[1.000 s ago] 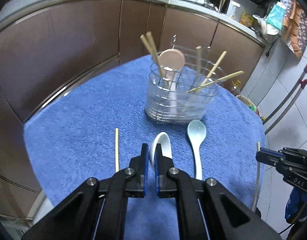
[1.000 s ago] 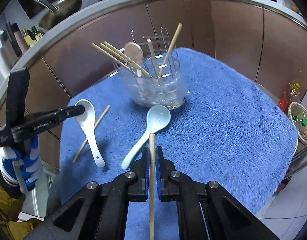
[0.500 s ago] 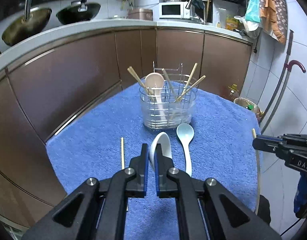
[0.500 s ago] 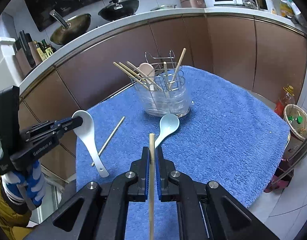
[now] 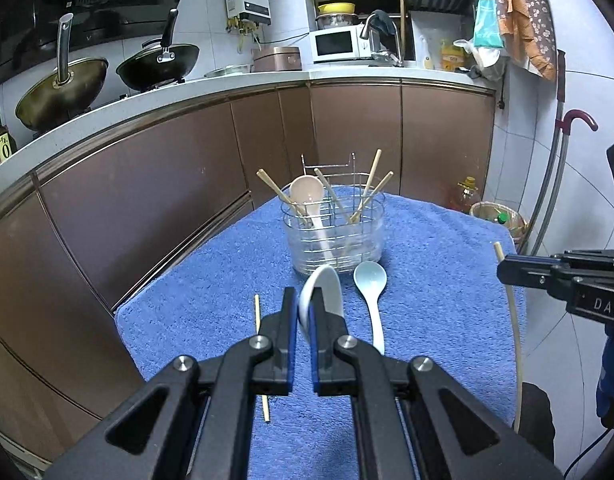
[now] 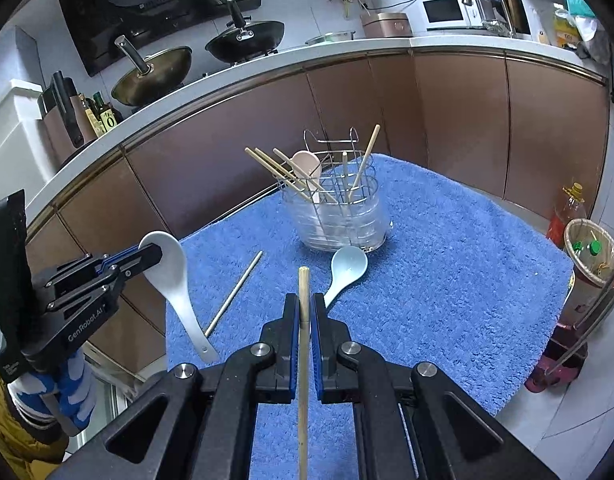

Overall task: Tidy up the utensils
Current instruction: 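Lift the white spoon and chopstick and carry both over the clear cup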

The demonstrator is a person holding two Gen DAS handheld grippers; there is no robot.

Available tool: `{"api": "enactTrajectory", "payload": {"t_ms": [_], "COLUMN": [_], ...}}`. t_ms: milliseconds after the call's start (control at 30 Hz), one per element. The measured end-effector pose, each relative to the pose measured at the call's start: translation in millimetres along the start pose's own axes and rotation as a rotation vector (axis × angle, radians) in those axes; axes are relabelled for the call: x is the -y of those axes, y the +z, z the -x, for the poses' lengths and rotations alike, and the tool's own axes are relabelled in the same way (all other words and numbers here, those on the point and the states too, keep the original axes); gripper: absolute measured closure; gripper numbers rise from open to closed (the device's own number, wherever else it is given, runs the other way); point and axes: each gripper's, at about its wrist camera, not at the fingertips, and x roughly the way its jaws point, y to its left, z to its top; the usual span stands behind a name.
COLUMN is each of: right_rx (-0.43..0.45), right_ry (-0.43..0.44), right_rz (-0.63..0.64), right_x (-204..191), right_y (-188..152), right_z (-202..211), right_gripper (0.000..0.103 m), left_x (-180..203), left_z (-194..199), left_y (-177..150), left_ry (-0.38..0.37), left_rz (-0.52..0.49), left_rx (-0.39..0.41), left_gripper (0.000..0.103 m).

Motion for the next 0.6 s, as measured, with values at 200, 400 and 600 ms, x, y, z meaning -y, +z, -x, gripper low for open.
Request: {"api": "enactTrajectory", "payload": {"t_ms": [200, 400, 600], "right_rx": [0.036, 0.106, 0.224], "right_ry": [-0.003, -0.014, 0.011], "right_rz": [0.013, 0.045, 0.076], "right_x": [-3, -7, -14], "right_y": [7, 31, 72], "right_z": [2, 6, 12], "right_gripper": [0.097, 0.097, 0.097], "left_x": [-4, -22, -47], "left_z": [-3, -6, -10], "left_y": [1, 23, 65], "left_ry": [-0.01, -0.019, -0.027], "left_rz": [0.014, 0.066, 0.121], "left_rx": [-0.006, 0.022, 0.082], "left_gripper": [0.099, 0.099, 0.099]}}
